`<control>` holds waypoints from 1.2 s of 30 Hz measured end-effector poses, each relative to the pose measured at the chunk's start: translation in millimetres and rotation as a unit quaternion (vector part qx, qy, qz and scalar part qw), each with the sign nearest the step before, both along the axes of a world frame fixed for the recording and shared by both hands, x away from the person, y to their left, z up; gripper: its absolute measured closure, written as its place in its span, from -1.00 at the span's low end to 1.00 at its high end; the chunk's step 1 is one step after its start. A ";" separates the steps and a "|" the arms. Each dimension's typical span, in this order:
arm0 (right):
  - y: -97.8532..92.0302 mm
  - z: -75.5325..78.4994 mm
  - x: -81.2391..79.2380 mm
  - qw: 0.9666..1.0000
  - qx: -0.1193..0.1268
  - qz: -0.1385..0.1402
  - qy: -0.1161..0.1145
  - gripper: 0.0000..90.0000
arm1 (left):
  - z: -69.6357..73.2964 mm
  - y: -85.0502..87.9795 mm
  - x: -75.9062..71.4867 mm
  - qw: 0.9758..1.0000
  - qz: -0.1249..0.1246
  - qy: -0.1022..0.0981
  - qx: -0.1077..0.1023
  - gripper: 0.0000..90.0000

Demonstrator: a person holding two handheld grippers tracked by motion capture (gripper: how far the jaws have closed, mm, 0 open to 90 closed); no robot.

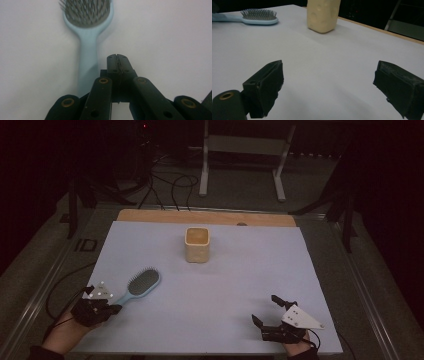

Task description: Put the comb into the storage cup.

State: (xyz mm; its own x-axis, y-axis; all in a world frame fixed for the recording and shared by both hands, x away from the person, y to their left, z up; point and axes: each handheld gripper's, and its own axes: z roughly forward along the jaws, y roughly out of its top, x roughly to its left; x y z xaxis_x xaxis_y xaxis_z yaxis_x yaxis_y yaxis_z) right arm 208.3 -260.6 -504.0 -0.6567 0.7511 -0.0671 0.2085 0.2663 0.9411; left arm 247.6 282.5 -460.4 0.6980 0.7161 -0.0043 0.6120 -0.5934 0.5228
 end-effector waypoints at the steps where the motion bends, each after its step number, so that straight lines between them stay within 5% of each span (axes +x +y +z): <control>1: 0.0 0.0 0.0 1.000 0.000 0.000 0.000 -0.81 | 0.0 0.0 0.0 1.000 0.000 0.000 0.000 1.00; 9: 0.2 0.2 -0.2 1.000 -0.001 0.000 -0.001 -0.80 | 16.5 -1.0 16.0 1.000 0.013 0.009 0.013 0.83; 22: 0.1 0.1 -0.2 1.000 -0.002 0.000 -0.001 -0.80 | 9.5 -11.8 41.1 0.998 0.010 0.061 0.018 0.47; 31: 0.4 0.0 -0.4 1.000 -0.002 0.001 -0.001 -0.81 | -3.7 -20.7 50.6 0.996 0.010 0.080 0.039 -0.28; 36: 0.6 -0.2 -0.2 1.000 -0.003 0.001 0.000 -0.80 | -4.7 -20.8 55.8 0.995 0.040 0.080 0.039 -0.74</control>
